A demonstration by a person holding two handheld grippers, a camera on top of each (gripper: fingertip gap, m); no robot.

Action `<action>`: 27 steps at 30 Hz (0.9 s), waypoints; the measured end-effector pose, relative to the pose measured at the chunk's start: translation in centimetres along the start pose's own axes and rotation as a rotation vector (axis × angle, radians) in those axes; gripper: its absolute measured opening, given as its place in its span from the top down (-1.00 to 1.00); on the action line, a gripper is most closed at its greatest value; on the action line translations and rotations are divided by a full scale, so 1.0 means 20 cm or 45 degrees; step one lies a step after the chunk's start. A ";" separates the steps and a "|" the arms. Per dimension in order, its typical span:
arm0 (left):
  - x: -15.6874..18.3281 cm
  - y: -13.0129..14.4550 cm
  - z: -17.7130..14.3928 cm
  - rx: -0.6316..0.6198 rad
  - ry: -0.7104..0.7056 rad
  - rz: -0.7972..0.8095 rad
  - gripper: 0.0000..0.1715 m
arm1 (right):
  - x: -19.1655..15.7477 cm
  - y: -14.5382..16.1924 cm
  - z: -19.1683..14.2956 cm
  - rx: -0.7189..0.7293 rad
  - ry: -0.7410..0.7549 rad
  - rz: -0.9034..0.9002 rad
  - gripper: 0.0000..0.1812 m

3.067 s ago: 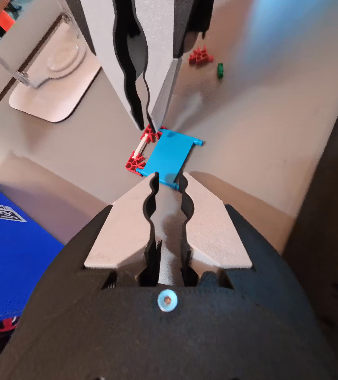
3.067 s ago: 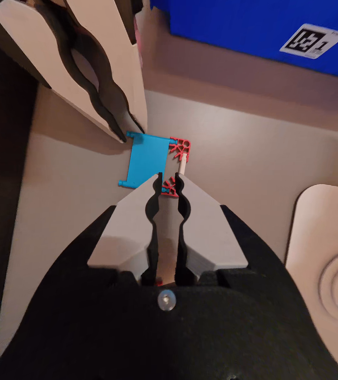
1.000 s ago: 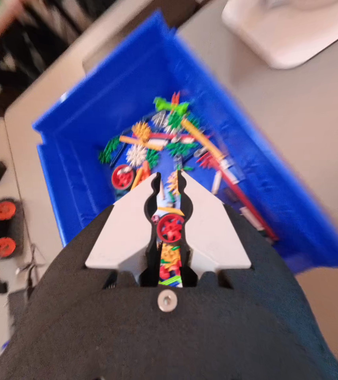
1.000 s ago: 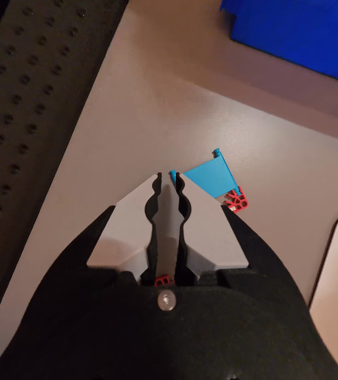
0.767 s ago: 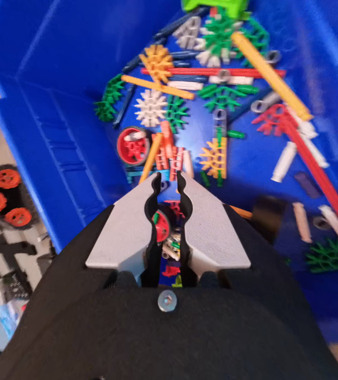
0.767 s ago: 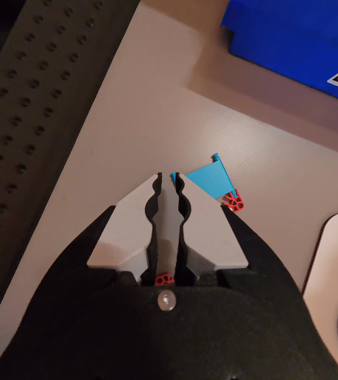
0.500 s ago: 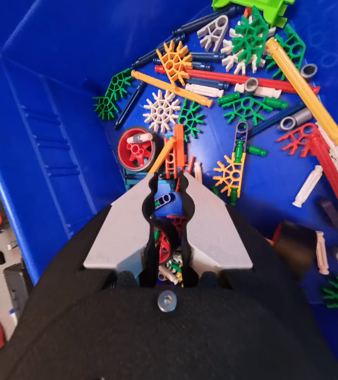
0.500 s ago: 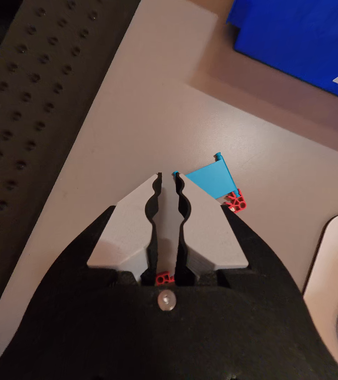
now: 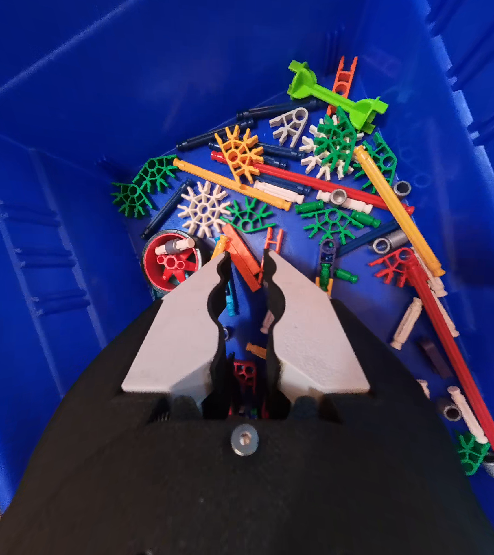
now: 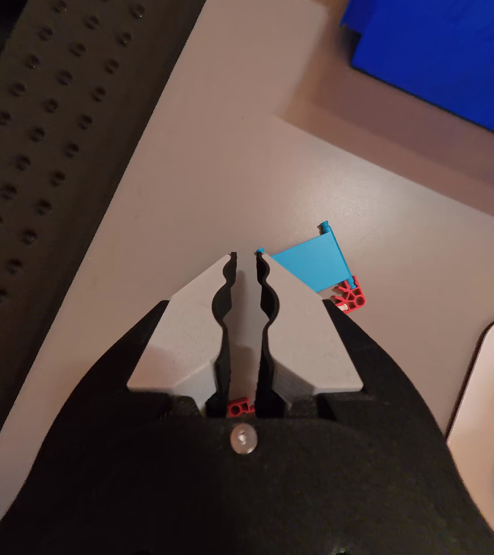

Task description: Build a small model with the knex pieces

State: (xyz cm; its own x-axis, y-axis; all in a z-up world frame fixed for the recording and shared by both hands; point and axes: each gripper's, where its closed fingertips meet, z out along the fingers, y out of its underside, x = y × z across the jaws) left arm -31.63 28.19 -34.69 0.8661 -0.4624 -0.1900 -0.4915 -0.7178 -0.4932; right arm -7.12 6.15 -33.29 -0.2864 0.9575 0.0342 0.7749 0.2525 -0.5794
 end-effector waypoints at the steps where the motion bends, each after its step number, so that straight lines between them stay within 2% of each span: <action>1: -0.02 0.00 0.00 -0.003 -0.024 0.006 0.84 | 0.00 0.00 0.00 0.001 0.001 -0.002 0.88; 8: -0.03 0.02 -0.01 0.006 -0.061 0.052 0.90 | -0.01 0.02 -0.01 0.001 0.003 -0.007 0.88; 10: -0.03 0.02 -0.03 0.032 -0.083 0.075 1.00 | -0.01 0.02 -0.02 0.001 0.008 -0.007 0.88; 13: -0.03 0.02 -0.05 0.044 -0.091 0.106 1.00 | -0.01 0.02 -0.04 0.012 0.021 -0.005 0.88; 15: 0.02 0.04 -0.05 0.032 -0.012 0.099 1.00 | 0.00 0.02 -0.05 0.021 0.025 -0.006 0.88; 17: 0.00 0.06 -0.03 0.020 -0.058 0.141 1.00 | -0.01 0.01 -0.05 0.021 0.027 -0.009 0.88; 24: -0.01 0.09 -0.03 -0.035 -0.073 0.086 0.79 | -0.02 0.02 -0.04 0.009 0.016 -0.018 0.88; 27: -0.01 0.09 -0.02 -0.033 -0.086 0.100 0.81 | -0.02 0.03 -0.03 0.007 0.009 -0.013 0.88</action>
State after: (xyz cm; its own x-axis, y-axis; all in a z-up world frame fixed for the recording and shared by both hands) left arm -32.77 26.78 -35.11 0.8286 -0.4821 -0.2847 -0.5595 -0.6944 -0.4524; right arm -6.25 6.02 -33.12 -0.2903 0.9558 0.0462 0.7689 0.2617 -0.5833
